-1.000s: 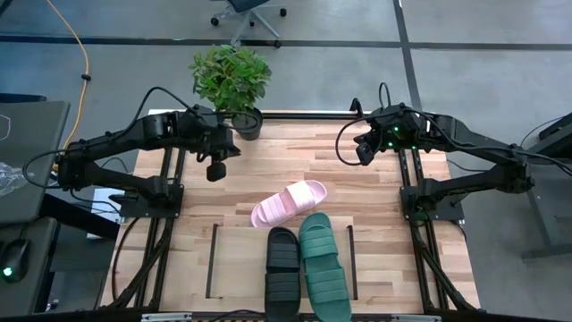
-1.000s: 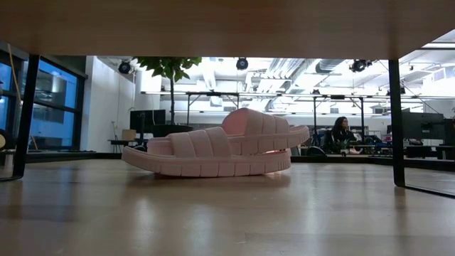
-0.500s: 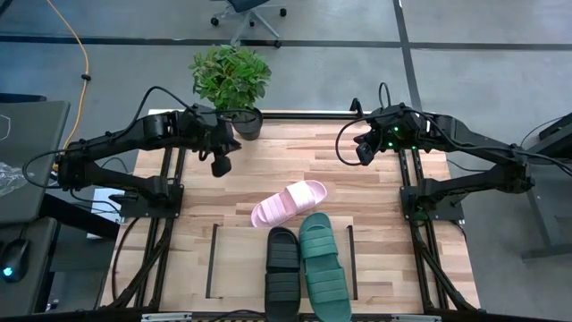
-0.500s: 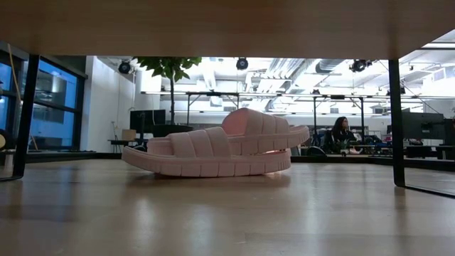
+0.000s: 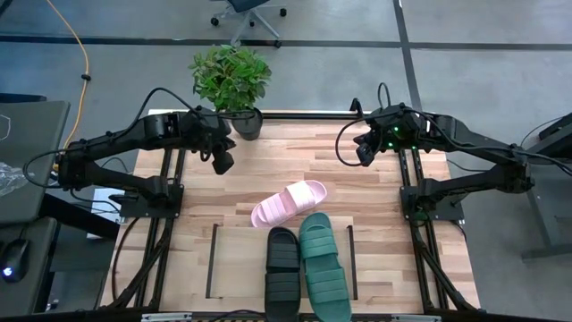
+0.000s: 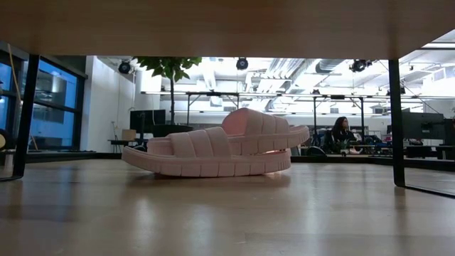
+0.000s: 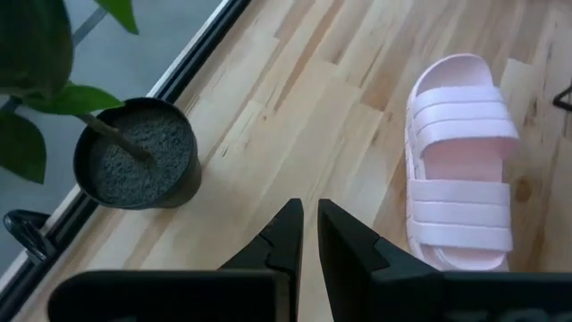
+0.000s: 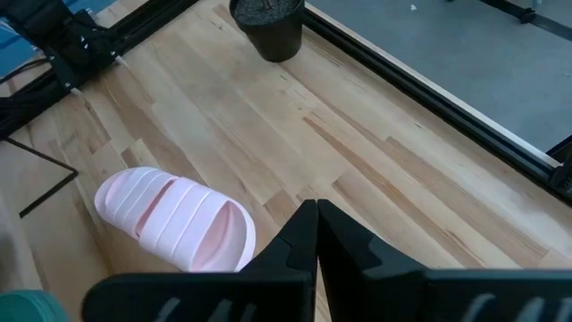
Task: Pick and place slides into the shelf
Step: Put the pink pair of slides on the shelf
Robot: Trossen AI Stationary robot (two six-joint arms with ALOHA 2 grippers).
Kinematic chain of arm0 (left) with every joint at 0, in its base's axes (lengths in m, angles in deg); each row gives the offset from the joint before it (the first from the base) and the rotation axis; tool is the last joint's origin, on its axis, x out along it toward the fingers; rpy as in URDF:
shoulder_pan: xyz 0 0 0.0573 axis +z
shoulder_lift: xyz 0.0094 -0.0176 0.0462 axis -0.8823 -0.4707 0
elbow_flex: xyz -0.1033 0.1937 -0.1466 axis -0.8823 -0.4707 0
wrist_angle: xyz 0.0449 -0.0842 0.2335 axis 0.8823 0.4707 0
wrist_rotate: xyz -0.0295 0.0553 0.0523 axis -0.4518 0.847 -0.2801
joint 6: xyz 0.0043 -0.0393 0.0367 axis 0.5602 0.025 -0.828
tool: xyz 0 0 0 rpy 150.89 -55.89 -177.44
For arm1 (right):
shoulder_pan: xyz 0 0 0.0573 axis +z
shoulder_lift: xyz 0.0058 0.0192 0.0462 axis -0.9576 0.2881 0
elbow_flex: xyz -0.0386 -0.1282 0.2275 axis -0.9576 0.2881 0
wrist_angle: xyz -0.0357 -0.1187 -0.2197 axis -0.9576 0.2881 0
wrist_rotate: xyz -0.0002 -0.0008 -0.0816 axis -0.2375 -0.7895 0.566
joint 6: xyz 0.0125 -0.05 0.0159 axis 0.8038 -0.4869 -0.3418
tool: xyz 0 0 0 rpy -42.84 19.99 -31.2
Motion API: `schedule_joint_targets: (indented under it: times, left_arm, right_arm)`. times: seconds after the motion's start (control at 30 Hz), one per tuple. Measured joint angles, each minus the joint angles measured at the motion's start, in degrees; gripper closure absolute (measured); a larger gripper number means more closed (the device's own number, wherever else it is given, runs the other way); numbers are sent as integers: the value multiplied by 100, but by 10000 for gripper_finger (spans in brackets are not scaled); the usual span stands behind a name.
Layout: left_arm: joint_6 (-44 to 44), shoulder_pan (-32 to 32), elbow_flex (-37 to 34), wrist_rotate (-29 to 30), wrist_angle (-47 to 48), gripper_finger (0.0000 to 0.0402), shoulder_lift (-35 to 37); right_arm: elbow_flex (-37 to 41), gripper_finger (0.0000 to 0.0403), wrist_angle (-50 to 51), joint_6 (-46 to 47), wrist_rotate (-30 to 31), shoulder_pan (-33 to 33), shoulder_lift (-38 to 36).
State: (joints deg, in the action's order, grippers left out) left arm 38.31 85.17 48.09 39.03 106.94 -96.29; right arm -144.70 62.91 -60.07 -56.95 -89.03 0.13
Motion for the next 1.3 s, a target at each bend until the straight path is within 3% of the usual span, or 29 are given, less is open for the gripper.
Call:
schedule_joint_targets:
  times: [0.47, 1.07, 1.3]
  left_arm:
    - [334, 0, 0, 95, 113, 373, -290]
    - [157, -4, 0, -184, 186, 373, -688]
    - [39, 4, 0, -1486, -860, 373, -688]
  right_arm:
    - [0, 403, 0, -122, -15, 0, 1]
    - [0, 403, -2, -214, -104, 0, 2]
    - [0, 403, -2, -212, -147, 0, 2]
